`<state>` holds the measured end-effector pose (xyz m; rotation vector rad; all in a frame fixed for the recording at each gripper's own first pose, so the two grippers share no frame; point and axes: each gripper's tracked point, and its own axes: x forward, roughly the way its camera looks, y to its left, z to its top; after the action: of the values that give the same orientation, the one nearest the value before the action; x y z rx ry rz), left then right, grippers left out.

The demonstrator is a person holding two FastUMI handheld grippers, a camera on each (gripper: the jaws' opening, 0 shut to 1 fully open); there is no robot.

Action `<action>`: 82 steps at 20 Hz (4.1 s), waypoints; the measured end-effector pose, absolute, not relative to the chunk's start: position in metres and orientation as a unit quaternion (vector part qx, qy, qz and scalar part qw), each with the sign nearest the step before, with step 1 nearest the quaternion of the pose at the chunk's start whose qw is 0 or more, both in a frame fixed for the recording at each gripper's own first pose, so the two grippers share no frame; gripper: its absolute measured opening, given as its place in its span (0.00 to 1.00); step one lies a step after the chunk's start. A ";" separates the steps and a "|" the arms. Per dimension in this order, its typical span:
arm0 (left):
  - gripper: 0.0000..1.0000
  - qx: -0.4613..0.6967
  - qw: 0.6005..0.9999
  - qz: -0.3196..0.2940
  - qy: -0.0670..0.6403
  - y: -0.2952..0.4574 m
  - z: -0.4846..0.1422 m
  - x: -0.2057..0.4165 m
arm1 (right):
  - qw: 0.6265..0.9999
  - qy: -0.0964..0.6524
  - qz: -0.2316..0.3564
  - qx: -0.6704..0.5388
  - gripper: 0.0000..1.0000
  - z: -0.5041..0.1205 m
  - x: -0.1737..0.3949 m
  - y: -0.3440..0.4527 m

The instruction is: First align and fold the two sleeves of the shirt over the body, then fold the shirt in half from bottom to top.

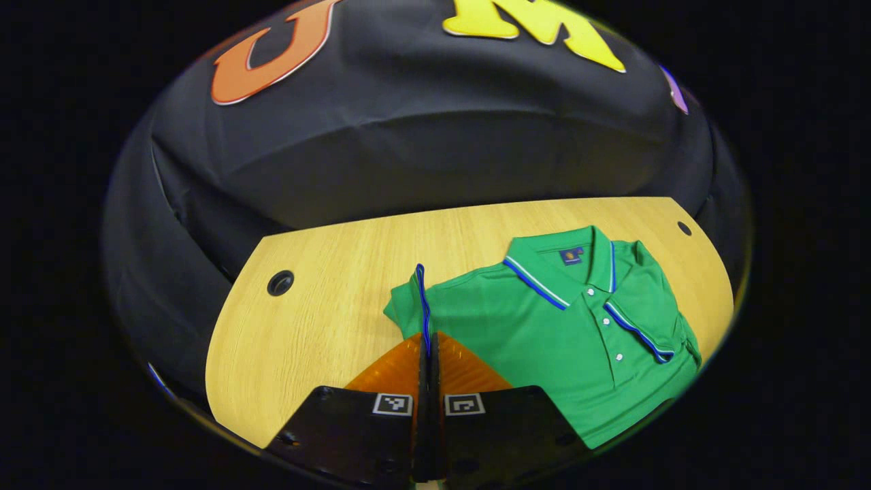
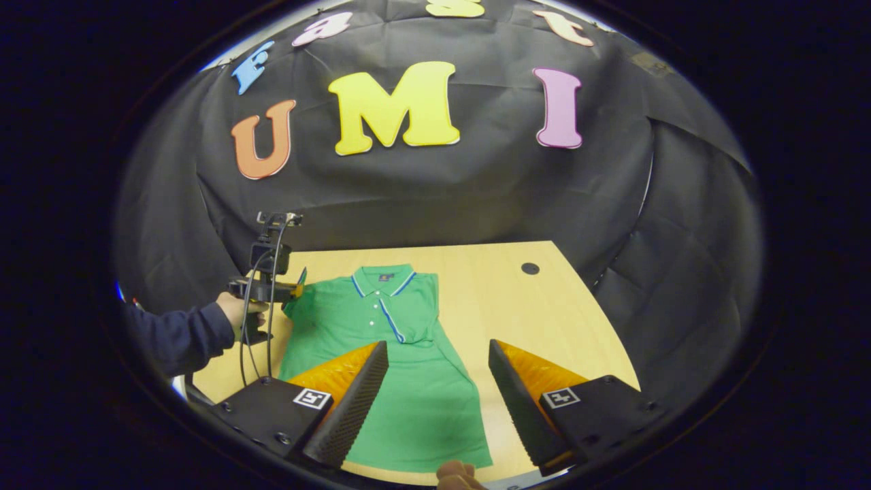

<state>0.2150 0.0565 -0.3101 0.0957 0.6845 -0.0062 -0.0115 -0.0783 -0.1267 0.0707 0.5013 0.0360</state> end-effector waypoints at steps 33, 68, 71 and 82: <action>0.84 0.080 0.941 -0.154 0.291 -0.073 -0.287 0.159 | 0.965 0.259 0.003 0.035 0.96 -0.154 -0.015 -0.104; 0.99 -0.059 0.871 -0.012 0.488 0.045 -0.377 -0.179 | 0.858 0.512 0.017 0.016 0.96 -0.384 -0.108 -0.120; 0.99 -0.057 0.852 -0.019 0.521 0.037 -0.383 -0.187 | 0.836 0.548 0.008 0.008 0.96 -0.401 -0.118 -0.126; 0.73 -0.042 0.794 -0.021 0.607 0.030 -0.398 -0.206 | 0.800 0.599 -0.001 -0.005 0.93 -0.413 -0.124 -0.122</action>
<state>-0.2057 0.0304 -0.3979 -0.0894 1.3041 -0.0441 -0.1242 -0.1221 -0.4127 -0.0109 1.2854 -0.0025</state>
